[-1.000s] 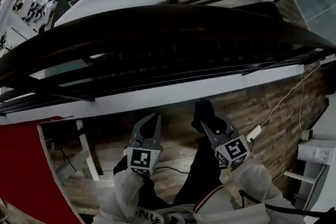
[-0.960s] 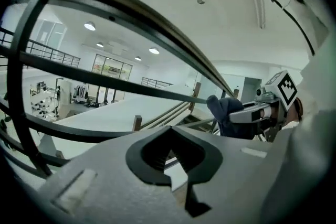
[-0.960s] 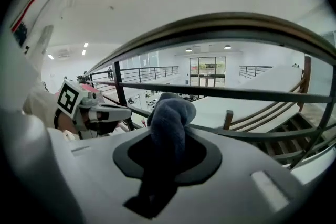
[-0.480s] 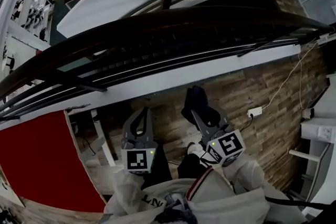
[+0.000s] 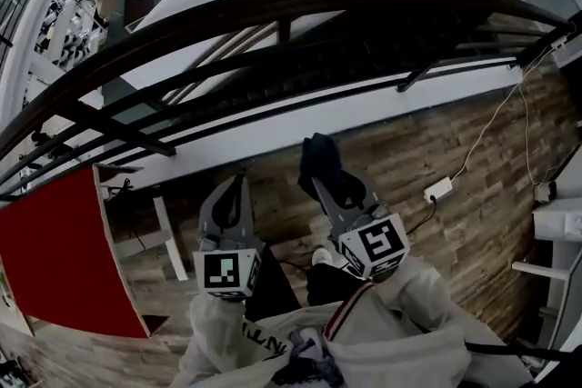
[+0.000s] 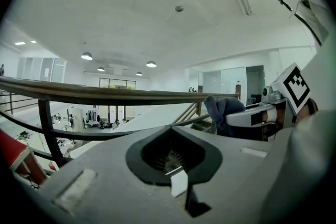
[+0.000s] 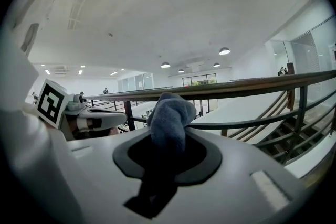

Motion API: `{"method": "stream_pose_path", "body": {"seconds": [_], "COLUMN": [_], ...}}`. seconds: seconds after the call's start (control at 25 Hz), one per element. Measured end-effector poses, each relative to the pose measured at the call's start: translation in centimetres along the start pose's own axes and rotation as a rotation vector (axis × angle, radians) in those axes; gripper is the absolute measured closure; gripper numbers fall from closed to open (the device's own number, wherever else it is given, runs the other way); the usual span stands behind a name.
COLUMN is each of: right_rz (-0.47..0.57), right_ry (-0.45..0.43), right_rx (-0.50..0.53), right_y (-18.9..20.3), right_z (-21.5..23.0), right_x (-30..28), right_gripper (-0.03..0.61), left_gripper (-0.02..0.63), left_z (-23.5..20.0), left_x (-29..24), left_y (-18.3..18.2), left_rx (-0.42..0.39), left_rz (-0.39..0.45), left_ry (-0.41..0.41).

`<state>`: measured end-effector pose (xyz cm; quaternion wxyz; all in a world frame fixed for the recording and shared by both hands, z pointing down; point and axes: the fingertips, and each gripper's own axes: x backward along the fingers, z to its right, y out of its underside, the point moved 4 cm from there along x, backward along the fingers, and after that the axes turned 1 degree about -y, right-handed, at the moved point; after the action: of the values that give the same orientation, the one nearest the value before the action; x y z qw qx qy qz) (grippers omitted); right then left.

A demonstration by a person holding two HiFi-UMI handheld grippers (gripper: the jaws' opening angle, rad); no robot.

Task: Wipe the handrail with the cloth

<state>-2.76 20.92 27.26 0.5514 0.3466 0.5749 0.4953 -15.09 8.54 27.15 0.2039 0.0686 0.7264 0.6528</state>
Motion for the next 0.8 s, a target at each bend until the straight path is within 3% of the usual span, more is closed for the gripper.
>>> {"method": "stream_pose_path", "body": {"seconds": [0.2, 0.36, 0.56, 0.8], "right_rz": [0.04, 0.076, 0.105, 0.091], "right_ry": [-0.037, -0.061, -0.074, -0.062], "right_rx": [0.009, 0.003, 0.015, 0.032], "right_y": [-2.6, -5.4, -7.0, -7.0], "right_z": [1.5, 1.4, -0.4, -5.3], "right_x": [7.4, 11.3, 14.8, 16.7], "right_gripper": [0.489, 0.489, 0.489, 0.489], "left_gripper": [0.611, 0.611, 0.611, 0.611], "left_z": [7.9, 11.7, 14.5, 14.2], "left_x": [2.8, 4.8, 8.1, 13.4], "left_y": [-2.8, -6.5, -9.2, -10.2], "left_rx": [-0.033, -0.073, -0.092, -0.098], "left_rz": [-0.001, 0.036, 0.06, 0.09], "left_ry": [-0.015, -0.016, 0.003, 0.011]}}
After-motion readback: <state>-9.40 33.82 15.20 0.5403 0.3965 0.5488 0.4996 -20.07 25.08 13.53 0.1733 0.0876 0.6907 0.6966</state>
